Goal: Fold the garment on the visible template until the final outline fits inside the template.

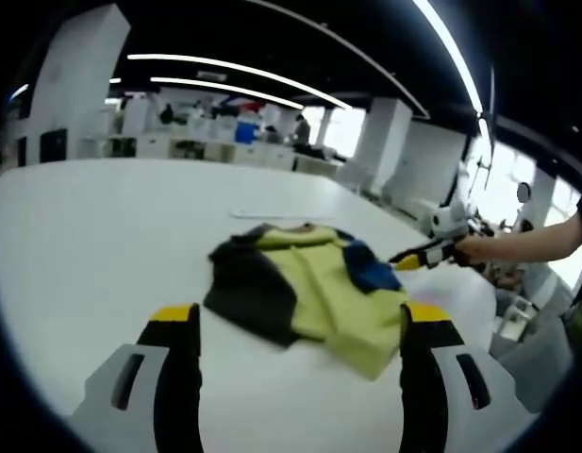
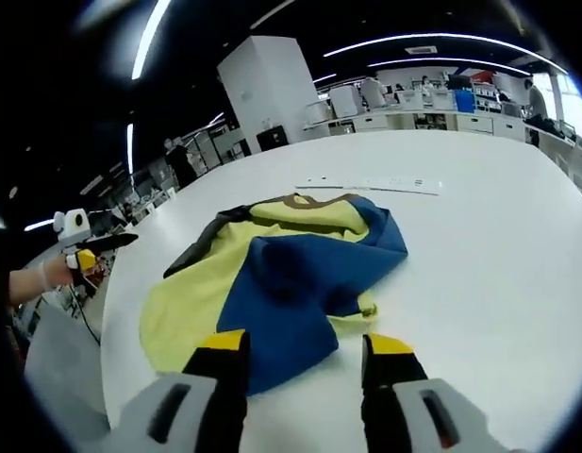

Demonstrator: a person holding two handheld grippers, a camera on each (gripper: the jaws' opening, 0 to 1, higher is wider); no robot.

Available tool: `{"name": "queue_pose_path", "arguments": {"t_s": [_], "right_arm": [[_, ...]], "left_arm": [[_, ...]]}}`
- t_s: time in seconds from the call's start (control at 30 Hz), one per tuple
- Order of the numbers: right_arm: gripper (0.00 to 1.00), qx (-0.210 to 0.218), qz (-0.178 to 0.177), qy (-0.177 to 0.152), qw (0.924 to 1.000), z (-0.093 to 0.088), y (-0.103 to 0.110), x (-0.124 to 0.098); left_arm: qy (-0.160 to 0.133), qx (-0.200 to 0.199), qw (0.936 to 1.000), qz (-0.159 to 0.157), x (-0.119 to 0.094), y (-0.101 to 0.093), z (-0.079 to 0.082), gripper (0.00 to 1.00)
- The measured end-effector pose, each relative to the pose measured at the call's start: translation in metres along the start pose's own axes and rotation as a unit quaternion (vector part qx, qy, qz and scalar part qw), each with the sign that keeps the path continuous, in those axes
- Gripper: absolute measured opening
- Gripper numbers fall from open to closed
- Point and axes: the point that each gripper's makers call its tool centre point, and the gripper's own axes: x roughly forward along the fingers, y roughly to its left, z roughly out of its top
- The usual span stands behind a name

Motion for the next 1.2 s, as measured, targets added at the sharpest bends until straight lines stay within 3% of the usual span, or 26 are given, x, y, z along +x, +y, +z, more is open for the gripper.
{"name": "queue_pose_path", "arguments": {"t_s": [0.13, 0.27, 0.63, 0.87, 1.07, 1.2], "right_arm": [[0.39, 0.010, -0.002, 0.001, 0.9999, 0.000, -0.004, 0.002], [0.28, 0.024, 0.004, 0.000, 0.9997, 0.000, -0.003, 0.003], [0.17, 0.050, 0.013, 0.009, 0.9986, -0.008, -0.008, 0.012], [0.01, 0.051, 0.018, 0.011, 0.9985, -0.008, -0.005, 0.011], [0.00, 0.045, 0.016, 0.011, 0.9988, -0.007, -0.006, 0.005], [0.00, 0.044, 0.021, -0.002, 0.9988, 0.003, -0.002, -0.007]], "left_arm": [[0.001, -0.001, 1.0000, 0.001, -0.001, 0.001, -0.001, 0.84], [0.002, -0.003, 1.0000, 0.003, -0.001, 0.001, -0.002, 0.84], [0.004, -0.002, 1.0000, 0.005, -0.002, 0.002, -0.003, 0.84], [0.002, -0.002, 1.0000, 0.006, -0.001, 0.002, -0.001, 0.84], [0.003, -0.002, 1.0000, 0.005, 0.000, 0.000, -0.003, 0.83], [0.003, -0.002, 1.0000, 0.005, -0.001, 0.000, -0.003, 0.83]]}}
